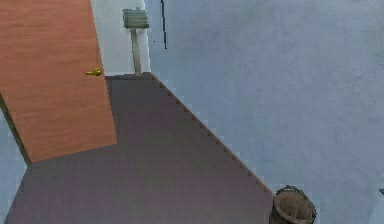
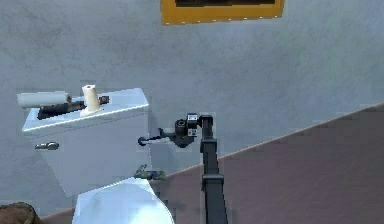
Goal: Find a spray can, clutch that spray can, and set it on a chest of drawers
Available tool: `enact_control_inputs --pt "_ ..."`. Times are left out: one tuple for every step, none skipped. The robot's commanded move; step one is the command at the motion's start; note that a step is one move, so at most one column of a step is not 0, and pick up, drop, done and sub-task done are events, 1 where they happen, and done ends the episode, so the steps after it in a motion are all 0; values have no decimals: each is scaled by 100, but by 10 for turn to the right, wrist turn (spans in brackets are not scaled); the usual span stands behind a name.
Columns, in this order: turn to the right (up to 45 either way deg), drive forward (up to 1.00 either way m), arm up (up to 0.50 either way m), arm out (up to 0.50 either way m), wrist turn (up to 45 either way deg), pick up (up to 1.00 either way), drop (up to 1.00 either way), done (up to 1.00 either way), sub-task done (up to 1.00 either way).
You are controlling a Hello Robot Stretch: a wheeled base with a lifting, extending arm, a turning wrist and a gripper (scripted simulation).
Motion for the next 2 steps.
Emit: enact_control_inputs --pt "0 0 0 0 120 0 0 0 0" --pt "0 0 -30 0 0 0 0 0 0"
